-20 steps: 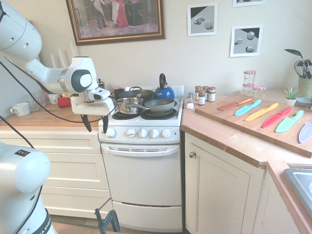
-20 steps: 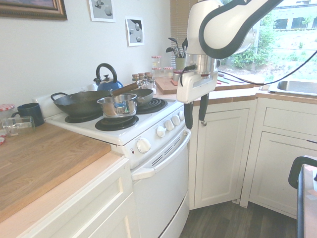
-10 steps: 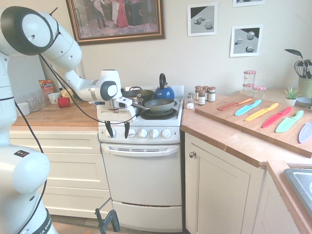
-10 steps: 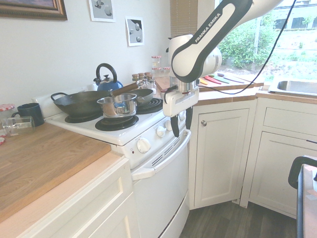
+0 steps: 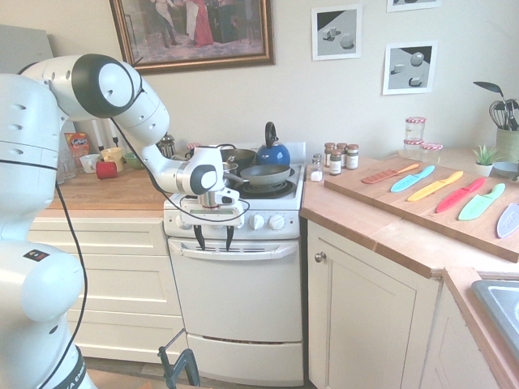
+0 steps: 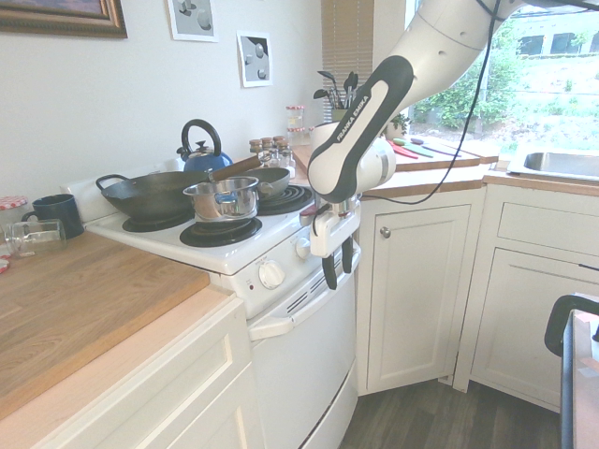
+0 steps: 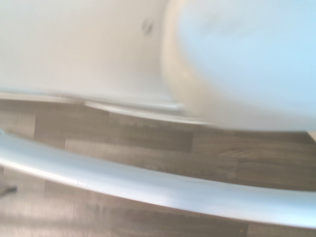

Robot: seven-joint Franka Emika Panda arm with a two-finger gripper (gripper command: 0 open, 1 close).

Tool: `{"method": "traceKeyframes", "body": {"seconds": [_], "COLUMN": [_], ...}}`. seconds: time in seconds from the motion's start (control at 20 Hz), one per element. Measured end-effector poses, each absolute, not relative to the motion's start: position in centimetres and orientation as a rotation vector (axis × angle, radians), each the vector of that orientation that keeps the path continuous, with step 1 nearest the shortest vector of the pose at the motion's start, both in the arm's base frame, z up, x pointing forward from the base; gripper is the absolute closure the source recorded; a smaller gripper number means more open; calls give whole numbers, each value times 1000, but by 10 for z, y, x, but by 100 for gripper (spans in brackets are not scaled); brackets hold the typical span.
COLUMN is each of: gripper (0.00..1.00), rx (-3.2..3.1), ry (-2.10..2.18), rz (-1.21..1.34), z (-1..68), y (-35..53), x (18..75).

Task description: Open the oven

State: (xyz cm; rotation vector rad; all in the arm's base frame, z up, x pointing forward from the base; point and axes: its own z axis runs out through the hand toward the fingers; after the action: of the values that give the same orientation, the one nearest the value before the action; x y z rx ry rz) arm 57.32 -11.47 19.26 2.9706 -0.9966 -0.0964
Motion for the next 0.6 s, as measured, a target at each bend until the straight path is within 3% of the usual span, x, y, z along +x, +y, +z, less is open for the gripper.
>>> {"method": "traceKeyframes", "body": {"seconds": [0.25, 0.6], "gripper": [0, 0], "rx": [3006, 3005], "ry": [-826, -768], "rz": [-123, -22], "z": [158, 210], "y": [-116, -112], "x": [575, 591]}}
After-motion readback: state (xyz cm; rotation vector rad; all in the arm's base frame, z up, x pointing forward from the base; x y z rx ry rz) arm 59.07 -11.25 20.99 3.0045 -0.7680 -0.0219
